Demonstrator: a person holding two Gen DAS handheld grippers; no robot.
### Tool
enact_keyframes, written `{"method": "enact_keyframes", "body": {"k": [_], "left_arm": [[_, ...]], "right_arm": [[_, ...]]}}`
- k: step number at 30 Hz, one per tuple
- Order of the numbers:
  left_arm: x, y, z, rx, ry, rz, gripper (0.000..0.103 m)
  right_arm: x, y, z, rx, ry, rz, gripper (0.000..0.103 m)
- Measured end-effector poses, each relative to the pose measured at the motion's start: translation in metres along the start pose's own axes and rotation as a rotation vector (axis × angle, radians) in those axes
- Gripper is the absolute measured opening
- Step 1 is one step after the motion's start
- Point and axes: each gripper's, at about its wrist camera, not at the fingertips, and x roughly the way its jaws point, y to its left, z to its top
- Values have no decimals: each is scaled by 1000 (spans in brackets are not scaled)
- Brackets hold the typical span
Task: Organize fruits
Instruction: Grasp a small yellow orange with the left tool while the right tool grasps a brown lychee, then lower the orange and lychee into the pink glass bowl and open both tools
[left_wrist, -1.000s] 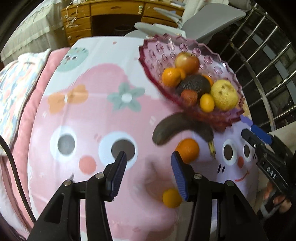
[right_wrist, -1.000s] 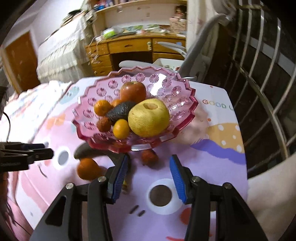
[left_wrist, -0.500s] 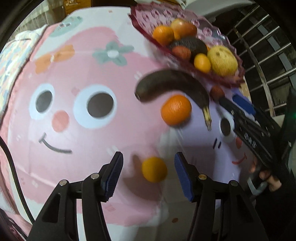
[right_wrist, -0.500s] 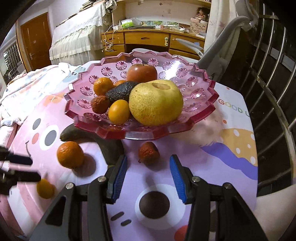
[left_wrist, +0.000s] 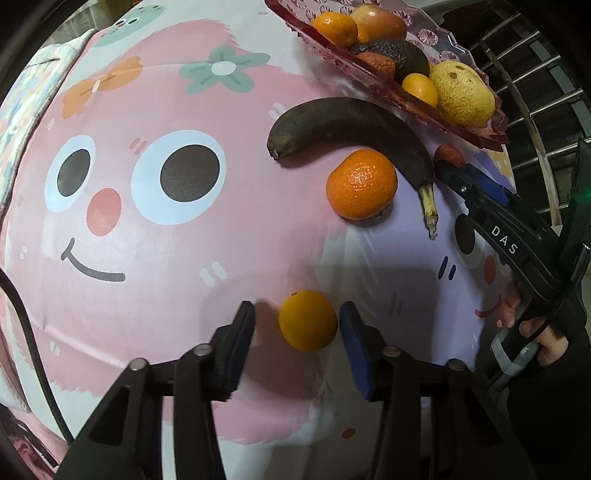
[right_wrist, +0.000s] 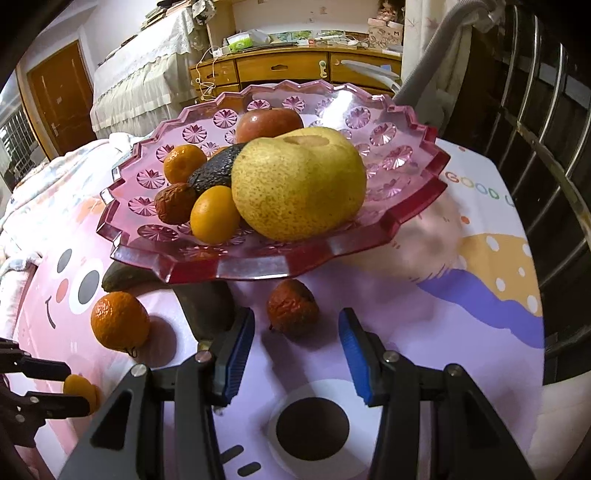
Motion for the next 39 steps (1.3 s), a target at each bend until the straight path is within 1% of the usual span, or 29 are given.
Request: {"method": "enact_keyframes", "body": {"k": [1,2,3,4,5,7,11,14,19,24,32,36,39], "left_arm": [[1,0,-1,-2,6,-8,42],[3,-1,-1,-2,10,-18,39],[4,-2,-2,-2,17,-31,36],[4,0,3,-2,19,-37,34],[5,0,4,-1,18,-45,31],[5,-1,5,1,17,-45,31],[4,-2,6,0,19,-45,30],[2,-1,11,6,15,-27,30],[-6,-6,18,18,-11,-12,30],[-24,-3,33,35,-92,11,30],[-63,6,68,58,-249,58,30],[-84,14,84,63,-324,54,30],[-95,9,99,76,-375,36,30]], "right_arm": [[1,-1,0,6,-1,6,47],[1,-2,0,9,-1,10,46],[2,-3,0,10,0,7,39],[3,-4,0,9,4,0,36],[4,-4,0,15,4,5,35],[4,-4,-1,17,1,13,30],[4,-2,-1,9,3,10,29],[3,-3,-1,19,13,15,28],[-2,-6,-5,34,30,8,27],[-14,-13,-12,58,44,-14,27],[-35,-20,-20,103,34,-51,26],[-49,-17,-23,114,27,-54,26],[-61,-11,-20,107,9,-54,26]]}}
